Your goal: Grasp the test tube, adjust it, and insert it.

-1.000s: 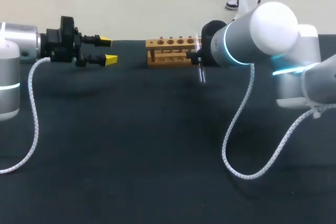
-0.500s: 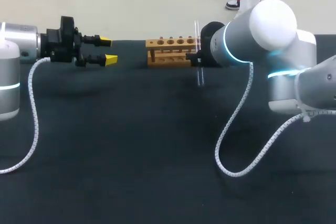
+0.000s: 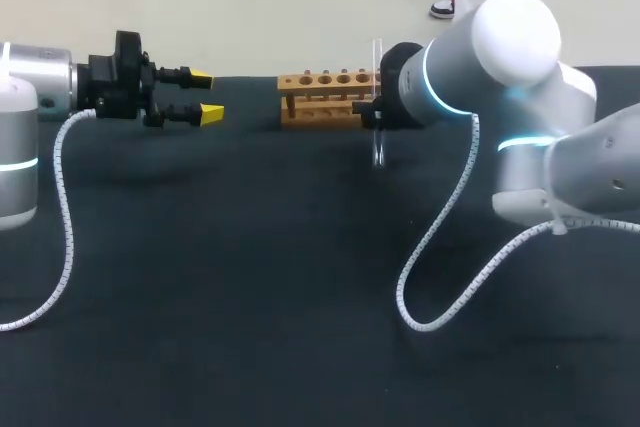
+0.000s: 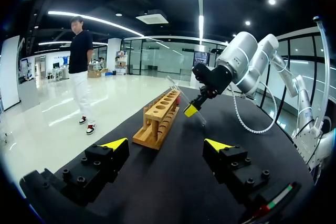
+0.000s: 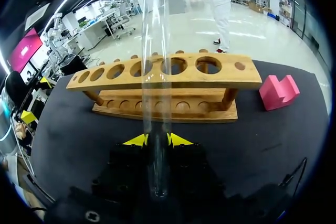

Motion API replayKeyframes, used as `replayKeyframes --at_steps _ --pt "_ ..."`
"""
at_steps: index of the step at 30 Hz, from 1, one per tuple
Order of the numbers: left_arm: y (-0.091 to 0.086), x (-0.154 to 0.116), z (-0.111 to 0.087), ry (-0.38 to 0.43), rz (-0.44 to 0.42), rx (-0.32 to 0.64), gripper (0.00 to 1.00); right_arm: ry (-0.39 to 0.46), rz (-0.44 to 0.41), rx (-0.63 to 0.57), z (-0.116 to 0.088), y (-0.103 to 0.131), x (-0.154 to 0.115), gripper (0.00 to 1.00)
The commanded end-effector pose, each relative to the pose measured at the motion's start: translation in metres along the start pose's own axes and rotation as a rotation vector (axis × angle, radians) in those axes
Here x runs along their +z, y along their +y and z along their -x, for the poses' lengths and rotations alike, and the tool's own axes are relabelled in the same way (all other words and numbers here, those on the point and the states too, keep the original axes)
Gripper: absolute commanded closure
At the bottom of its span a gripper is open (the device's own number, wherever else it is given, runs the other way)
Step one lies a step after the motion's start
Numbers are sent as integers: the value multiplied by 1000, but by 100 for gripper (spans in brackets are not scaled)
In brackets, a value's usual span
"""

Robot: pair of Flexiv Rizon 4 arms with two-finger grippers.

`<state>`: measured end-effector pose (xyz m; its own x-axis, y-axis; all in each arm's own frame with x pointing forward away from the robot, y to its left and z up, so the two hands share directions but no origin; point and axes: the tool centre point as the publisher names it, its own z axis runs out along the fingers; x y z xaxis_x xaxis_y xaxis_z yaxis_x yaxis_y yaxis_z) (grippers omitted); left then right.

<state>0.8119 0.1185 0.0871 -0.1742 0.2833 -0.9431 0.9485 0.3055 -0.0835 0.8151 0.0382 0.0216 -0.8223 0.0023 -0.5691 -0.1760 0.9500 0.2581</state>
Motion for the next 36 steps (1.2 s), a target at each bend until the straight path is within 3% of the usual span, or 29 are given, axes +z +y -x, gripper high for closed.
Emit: replayKeyframes --at_steps 1,21,29,36 --pt "2 1 -1 -3 -3 2 0 30 -3 5 1 0 -3 100" --pt "2 1 -1 -3 -3 2 0 -96 -31 85 -1 7 -42 100" --pt "2 1 -1 -3 -3 2 0 -199 -45 92 7 8 -64 100" --pt "2 1 -1 -3 -3 2 0 -233 -46 85 9 10 -78 100"
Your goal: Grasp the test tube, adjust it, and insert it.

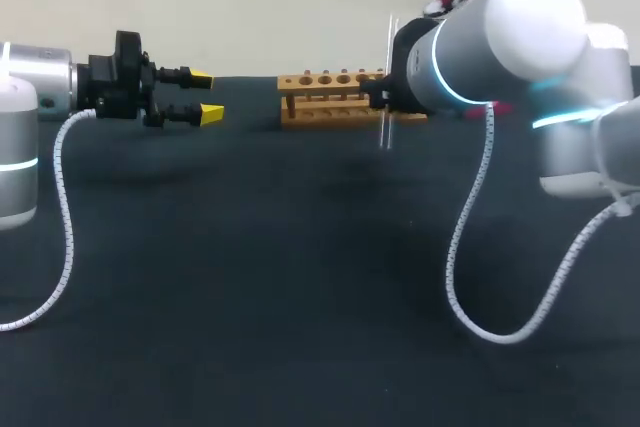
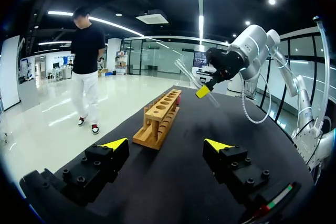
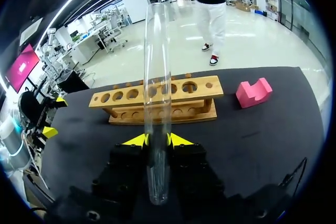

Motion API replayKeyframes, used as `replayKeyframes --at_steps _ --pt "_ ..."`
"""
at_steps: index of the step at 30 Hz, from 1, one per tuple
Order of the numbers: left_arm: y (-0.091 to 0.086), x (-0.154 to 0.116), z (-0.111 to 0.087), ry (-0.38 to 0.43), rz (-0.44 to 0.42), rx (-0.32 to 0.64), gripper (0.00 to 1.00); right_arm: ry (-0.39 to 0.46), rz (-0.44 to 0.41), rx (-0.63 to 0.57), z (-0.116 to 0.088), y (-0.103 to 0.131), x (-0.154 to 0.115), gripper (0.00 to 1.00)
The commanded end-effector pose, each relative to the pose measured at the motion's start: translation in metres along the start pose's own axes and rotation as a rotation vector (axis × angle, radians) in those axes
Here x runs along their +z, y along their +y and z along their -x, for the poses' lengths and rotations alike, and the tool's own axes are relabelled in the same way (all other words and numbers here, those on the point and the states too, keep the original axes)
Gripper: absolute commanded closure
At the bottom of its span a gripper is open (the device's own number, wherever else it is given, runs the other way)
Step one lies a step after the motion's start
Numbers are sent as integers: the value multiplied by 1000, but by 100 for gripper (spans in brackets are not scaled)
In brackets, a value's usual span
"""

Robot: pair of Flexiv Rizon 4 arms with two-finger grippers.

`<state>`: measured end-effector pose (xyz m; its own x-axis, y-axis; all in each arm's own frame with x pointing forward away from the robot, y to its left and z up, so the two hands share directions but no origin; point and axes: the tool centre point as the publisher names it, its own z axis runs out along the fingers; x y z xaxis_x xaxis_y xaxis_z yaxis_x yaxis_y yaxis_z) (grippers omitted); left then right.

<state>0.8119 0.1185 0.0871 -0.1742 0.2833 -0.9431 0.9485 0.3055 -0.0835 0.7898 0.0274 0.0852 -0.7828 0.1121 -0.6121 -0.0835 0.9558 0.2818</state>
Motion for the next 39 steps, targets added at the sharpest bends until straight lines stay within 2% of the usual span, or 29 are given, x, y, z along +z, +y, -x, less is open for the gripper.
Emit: replayKeyframes --at_steps 1,15,39 --pt "2 1 -1 -3 -3 2 0 -147 -2 -2 -6 -2 -13 100" --pt "2 1 -1 -3 -3 2 0 -161 -11 -13 -7 -5 -38 100" --pt "2 1 -1 -3 -3 2 0 -160 -1 -8 -7 -5 -39 100"
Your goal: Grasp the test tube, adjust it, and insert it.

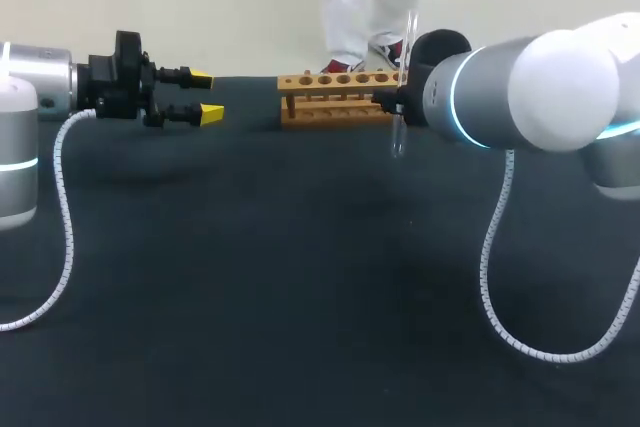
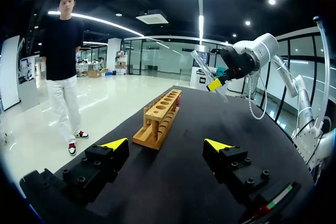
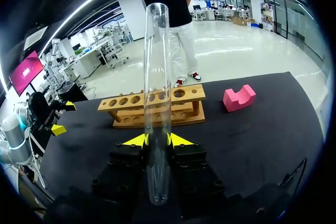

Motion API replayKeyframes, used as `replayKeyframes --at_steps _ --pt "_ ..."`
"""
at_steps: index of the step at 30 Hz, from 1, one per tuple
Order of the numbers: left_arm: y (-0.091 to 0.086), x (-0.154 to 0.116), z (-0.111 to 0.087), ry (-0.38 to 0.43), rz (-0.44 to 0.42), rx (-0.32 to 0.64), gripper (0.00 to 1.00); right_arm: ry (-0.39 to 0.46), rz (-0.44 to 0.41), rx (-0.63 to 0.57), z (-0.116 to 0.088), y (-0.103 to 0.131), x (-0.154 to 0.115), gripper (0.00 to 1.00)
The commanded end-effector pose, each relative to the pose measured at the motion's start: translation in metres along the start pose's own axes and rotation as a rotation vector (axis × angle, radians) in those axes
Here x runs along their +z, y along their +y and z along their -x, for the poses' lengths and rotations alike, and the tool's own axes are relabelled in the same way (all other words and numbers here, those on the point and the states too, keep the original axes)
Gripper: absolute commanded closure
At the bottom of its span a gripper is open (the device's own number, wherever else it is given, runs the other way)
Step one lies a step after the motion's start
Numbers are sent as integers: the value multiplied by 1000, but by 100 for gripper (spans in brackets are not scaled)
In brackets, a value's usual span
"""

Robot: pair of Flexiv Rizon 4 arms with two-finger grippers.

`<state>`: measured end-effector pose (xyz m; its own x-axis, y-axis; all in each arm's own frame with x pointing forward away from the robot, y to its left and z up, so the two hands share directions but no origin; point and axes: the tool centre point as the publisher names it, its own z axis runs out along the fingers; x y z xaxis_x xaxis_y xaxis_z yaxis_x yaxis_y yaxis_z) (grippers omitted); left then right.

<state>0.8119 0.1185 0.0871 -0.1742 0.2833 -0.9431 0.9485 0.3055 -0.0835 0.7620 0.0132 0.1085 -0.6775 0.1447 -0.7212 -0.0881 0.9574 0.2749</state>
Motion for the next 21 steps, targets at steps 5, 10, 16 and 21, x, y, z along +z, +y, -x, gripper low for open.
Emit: replayKeyframes --at_steps 5,10,16,21 --pt "2 1 -1 -3 -3 2 0 -4 1 0 -1 0 0 100" --pt "2 1 -1 -3 -3 2 0 -122 5 -14 20 -1 13 100" --pt "2 1 -1 -3 -3 2 0 -246 9 -47 45 6 20 100" --pt "2 1 -1 -3 -3 2 0 -319 13 -69 63 12 24 100"
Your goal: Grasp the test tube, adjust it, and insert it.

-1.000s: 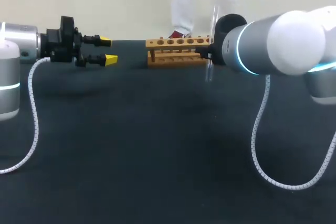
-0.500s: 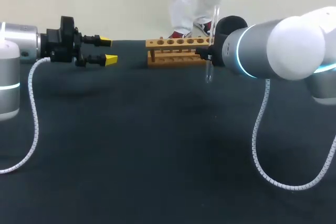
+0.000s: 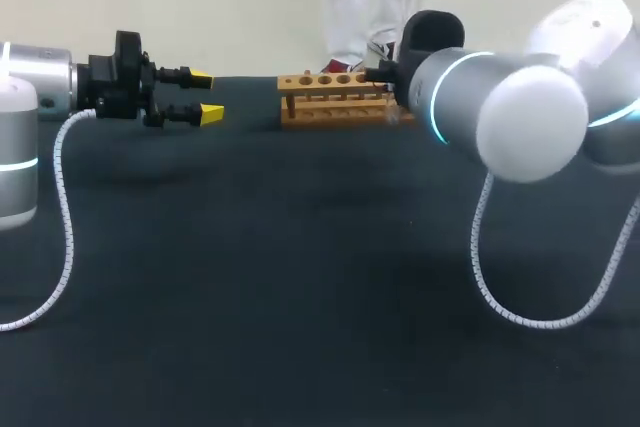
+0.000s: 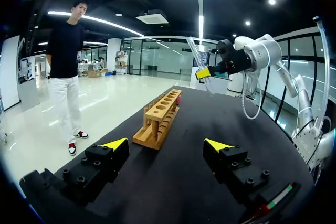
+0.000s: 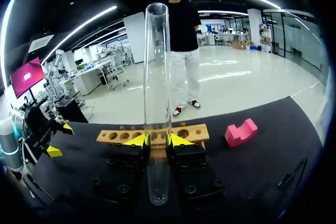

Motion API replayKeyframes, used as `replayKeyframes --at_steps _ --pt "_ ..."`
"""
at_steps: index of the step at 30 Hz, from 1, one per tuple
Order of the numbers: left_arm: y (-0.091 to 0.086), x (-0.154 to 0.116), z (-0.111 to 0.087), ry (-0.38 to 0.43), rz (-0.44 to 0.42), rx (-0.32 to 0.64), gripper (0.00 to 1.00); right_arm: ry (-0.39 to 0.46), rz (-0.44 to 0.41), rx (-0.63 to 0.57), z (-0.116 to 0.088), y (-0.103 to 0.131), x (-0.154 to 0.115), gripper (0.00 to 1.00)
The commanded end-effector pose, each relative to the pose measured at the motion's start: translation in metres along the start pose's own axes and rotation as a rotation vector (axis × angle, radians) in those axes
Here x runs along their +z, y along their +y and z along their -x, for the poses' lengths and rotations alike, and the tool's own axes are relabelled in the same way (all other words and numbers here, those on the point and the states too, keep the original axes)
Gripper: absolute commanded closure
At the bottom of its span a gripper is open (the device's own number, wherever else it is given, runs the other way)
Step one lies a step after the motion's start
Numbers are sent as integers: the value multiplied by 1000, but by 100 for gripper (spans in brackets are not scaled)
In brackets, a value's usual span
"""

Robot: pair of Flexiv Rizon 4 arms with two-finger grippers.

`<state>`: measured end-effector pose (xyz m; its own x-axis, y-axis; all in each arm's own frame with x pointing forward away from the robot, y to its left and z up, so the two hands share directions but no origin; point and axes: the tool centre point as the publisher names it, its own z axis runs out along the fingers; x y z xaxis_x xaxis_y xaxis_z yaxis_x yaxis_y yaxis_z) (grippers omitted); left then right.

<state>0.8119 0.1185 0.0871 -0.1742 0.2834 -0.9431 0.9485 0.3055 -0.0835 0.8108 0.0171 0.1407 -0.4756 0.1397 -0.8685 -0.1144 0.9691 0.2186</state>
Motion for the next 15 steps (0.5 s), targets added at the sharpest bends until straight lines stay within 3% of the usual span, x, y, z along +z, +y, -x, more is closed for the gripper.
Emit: replayKeyframes --at_steps 1,15 --pt "2 1 -1 -3 -3 2 0 -91 24 -6 8 4 11 100" --pt "2 1 -1 -3 -3 2 0 -286 -60 -25 40 8 29 100"
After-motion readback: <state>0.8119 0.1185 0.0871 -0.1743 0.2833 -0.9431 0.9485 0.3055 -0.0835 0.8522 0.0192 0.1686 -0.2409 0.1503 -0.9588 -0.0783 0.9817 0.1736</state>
